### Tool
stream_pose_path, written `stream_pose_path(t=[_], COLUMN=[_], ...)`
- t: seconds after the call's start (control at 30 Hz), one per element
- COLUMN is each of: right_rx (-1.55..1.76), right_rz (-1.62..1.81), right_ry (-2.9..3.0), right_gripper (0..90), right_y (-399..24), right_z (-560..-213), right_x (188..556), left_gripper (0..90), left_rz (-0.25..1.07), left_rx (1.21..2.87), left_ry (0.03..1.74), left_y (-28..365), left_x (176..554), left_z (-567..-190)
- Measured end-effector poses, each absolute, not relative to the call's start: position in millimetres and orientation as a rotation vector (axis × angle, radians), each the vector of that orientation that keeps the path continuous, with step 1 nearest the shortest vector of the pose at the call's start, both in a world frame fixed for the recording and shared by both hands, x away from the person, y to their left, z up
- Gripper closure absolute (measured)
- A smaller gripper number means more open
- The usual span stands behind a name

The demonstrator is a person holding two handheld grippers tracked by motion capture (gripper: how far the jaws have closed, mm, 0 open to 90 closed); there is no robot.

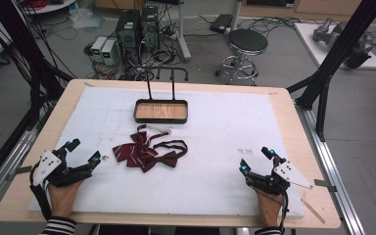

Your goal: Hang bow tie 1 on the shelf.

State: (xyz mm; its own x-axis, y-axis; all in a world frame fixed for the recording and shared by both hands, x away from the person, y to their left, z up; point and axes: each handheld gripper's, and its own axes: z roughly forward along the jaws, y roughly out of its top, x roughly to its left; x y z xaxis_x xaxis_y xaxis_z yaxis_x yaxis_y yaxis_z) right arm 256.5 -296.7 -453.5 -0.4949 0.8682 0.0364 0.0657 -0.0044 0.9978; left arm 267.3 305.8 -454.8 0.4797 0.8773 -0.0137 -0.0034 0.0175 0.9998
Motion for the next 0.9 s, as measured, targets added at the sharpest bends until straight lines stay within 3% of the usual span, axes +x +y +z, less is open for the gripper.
stream_pose_path(t=[0.9], right_rx=[0.983], right_rz=[1.54], right_ry=[1.622], right_gripper=[9.6], right_y=[-294.5], right_z=[-453.3], right_x=[256.8], left_gripper=[12.3], left_rz=[0.79], left_rx=[1.417], left_ry=[0.861], left_y=[306.6], left_x=[271.8], left_z=[-452.2])
